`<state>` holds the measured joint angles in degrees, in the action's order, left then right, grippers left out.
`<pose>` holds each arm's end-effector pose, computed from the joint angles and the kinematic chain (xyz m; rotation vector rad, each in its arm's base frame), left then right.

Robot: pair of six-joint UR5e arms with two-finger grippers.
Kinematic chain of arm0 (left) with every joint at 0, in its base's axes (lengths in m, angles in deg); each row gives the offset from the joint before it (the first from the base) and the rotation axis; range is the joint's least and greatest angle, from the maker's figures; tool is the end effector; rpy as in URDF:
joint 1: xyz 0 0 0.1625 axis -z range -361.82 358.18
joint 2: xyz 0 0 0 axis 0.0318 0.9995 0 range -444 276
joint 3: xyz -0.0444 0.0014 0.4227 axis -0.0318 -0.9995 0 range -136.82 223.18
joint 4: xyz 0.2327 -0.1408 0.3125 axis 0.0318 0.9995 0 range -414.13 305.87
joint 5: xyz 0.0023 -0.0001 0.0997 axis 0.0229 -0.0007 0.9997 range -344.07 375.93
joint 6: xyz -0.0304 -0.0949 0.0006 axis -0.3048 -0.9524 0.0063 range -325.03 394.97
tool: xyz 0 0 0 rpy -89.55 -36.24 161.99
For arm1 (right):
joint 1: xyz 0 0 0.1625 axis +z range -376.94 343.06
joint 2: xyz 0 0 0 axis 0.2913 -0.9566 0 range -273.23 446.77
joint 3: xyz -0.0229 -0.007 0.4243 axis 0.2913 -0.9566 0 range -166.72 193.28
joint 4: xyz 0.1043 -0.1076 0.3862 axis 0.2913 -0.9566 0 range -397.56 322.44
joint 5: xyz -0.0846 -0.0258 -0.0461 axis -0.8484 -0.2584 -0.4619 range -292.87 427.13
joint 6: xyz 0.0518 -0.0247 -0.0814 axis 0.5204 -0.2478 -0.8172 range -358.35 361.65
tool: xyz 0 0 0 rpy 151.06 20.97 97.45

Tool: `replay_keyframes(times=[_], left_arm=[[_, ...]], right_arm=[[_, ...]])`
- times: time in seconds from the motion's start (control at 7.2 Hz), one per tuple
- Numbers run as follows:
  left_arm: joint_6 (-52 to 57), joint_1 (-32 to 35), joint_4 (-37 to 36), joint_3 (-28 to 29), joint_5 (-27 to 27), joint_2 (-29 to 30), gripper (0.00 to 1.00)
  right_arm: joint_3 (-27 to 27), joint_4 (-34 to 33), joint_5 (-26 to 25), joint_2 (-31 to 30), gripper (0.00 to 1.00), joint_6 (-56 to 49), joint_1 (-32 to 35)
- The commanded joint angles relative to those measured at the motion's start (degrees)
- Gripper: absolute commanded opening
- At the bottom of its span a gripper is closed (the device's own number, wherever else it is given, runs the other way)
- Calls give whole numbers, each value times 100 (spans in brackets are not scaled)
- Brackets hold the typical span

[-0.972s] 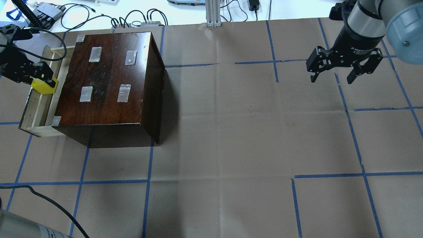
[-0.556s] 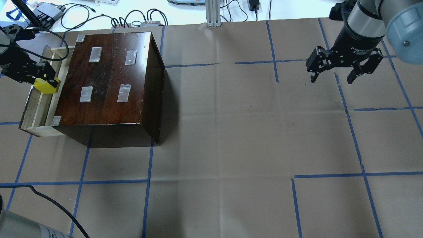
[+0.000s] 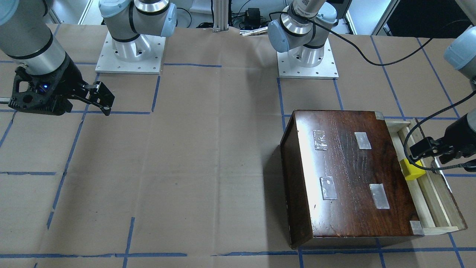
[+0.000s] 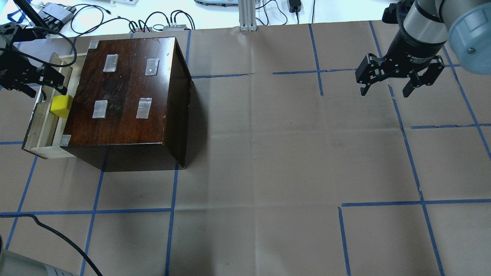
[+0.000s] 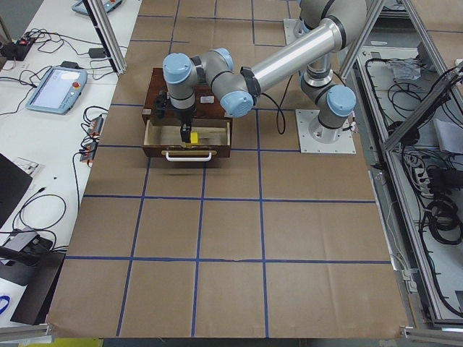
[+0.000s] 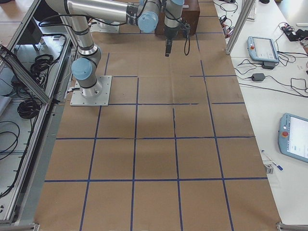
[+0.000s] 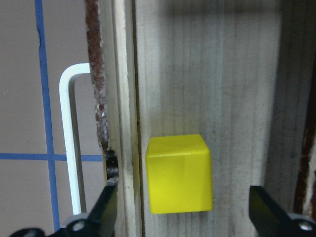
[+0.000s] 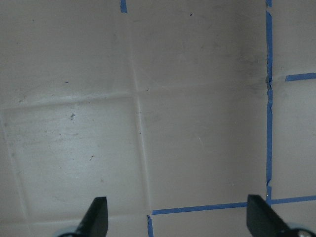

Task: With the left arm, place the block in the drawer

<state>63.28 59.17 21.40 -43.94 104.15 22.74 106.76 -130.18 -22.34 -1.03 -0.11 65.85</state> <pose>0.1735 -0.5944 0.3770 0.0190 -3.1192 0.0378 0.0703 -0.5138 0.4435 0.1491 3.1235 0.0822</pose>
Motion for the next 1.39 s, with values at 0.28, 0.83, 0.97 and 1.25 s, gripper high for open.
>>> replay_keyframes(times=[0.28, 0.83, 0.97, 1.25], left_arm=[[-36, 35, 337, -24, 37, -652, 99], [-1772, 1237, 1110, -42, 72, -1417, 99], [-2246, 1544, 1182, -50, 46, -1506, 99], [-2890, 2160, 1183, -51, 45, -1516, 99]], right_arm=[[-5, -2, 0, 0, 100, 0, 0], [3, -2, 0, 0, 100, 0, 0], [-5, 7, 0, 0, 100, 0, 0], [-5, 7, 0, 0, 100, 0, 0]])
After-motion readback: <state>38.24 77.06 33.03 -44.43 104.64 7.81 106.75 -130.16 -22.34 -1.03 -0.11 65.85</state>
